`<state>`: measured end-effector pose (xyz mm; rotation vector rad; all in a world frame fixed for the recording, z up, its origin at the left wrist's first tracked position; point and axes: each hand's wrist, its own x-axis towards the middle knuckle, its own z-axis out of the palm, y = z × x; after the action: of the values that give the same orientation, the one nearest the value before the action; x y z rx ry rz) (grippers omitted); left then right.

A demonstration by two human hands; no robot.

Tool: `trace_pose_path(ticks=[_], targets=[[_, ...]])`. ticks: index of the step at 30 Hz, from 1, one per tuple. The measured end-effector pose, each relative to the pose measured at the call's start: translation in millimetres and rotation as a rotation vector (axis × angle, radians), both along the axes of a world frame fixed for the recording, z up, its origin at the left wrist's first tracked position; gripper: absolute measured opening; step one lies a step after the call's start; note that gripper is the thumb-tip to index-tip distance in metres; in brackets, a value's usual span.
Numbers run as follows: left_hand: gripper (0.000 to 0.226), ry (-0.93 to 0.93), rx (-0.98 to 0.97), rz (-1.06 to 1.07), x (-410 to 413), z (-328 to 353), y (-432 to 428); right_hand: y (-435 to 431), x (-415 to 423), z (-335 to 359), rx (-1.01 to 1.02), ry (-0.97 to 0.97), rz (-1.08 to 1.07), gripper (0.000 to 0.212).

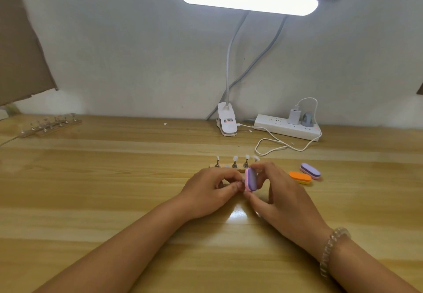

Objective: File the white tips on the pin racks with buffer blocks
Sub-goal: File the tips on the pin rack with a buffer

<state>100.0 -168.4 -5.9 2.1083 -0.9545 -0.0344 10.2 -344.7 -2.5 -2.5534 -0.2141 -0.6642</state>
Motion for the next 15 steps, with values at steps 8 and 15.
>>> trace_pose_path(ticks=[8, 15], targets=[[0.015, -0.01, -0.035, -0.007, 0.2, -1.4, 1.3, 1.4, -2.8, 6.5, 0.091, 0.042, 0.109, 0.04], [0.019, -0.022, 0.002, 0.009, 0.2, -2.0, 1.9, 2.3, -3.3, 6.9, 0.211, 0.058, 0.085, 0.028]])
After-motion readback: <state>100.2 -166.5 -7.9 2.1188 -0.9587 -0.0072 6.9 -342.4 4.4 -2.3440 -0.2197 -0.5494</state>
